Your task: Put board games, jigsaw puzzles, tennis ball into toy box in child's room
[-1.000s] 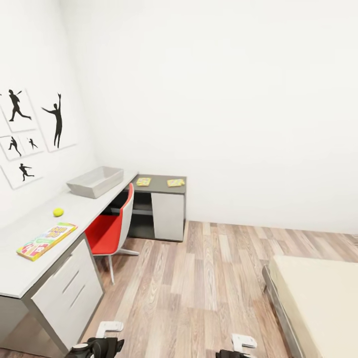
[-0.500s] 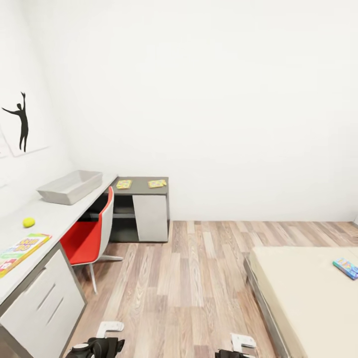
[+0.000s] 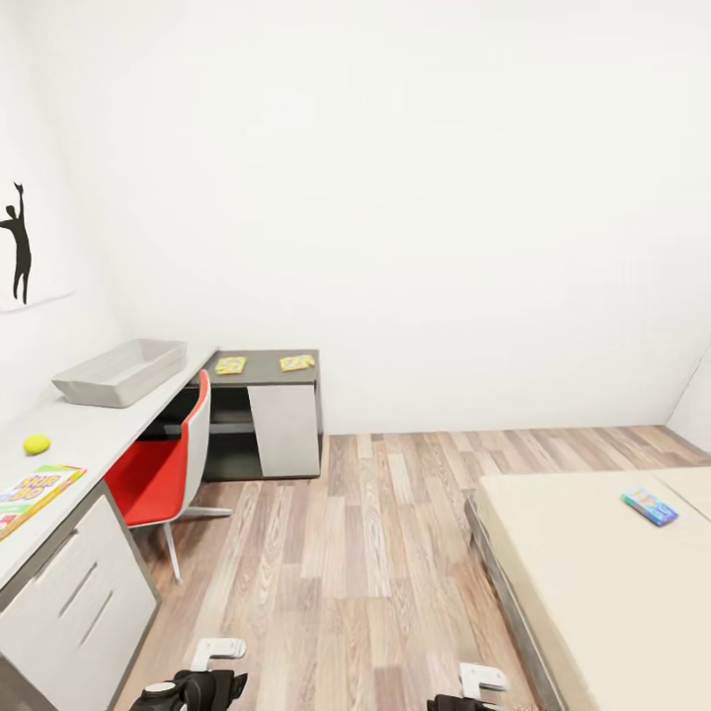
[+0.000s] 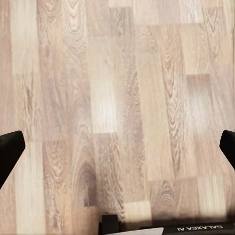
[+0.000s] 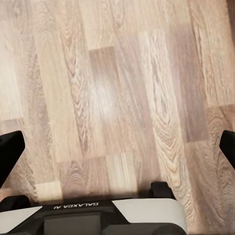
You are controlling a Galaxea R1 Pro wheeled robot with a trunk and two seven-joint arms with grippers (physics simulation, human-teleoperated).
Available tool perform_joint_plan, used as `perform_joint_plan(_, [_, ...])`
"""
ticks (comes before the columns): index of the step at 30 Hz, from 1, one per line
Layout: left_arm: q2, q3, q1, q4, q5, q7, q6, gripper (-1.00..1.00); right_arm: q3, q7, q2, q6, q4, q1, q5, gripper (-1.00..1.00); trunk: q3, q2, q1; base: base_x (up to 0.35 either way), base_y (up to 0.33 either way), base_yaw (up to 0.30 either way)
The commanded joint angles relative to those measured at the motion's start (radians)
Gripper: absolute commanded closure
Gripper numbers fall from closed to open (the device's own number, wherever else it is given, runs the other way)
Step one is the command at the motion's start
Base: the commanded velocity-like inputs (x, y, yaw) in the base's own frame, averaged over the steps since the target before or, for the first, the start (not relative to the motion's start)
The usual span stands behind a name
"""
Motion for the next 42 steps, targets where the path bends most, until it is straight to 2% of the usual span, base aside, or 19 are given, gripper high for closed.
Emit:
perform_joint_plan(1, [0.0, 0.001, 0.0, -0.002, 0.001, -0.004, 0.007, -1.0, -0.002, -0.004, 0.001, 0.004, -0.002, 0.0, -0.01, -1.0, -0.002, -0.002, 0.0, -0.046, 0.0, -0.196])
perform_joint_plan(8, [0.002, 0.003, 0.0, -0.002, 0.001, -0.004, 0.008, -1.0, -0.002, -0.004, 0.001, 0.004, -0.002, 0.0, -0.009, -1.0, 0.02, 0.047, -0.027, -0.014, 0.0, -0.204])
perform_joint_plan(21, [0.002, 0.003, 0.0, -0.002, -0.001, -0.004, 0.01, -1.0, -0.002, -0.004, 0.001, 0.003, -0.002, 0.0, -0.01, -1.0, 0.061, 0.138, -0.076, -0.001, 0.0, -0.057])
perform_joint_plan(36, [-0.001, -0.002, 0.0, -0.003, -0.001, -0.003, 0.004, -1.0, -0.002, -0.004, 0.001, 0.003, -0.002, 0.0, -0.012, -1.0, 0.061, 0.138, -0.076, 0.0, 0.0, -0.261])
perform_joint_plan(42, [0.0, -0.001, 0.0, -0.004, -0.001, -0.002, 0.006, -1.0, -0.002, -0.004, 0.001, 0.004, -0.002, 0.0, -0.011, -1.0, 0.061, 0.138, -0.076, -0.082, 0.0, -0.093])
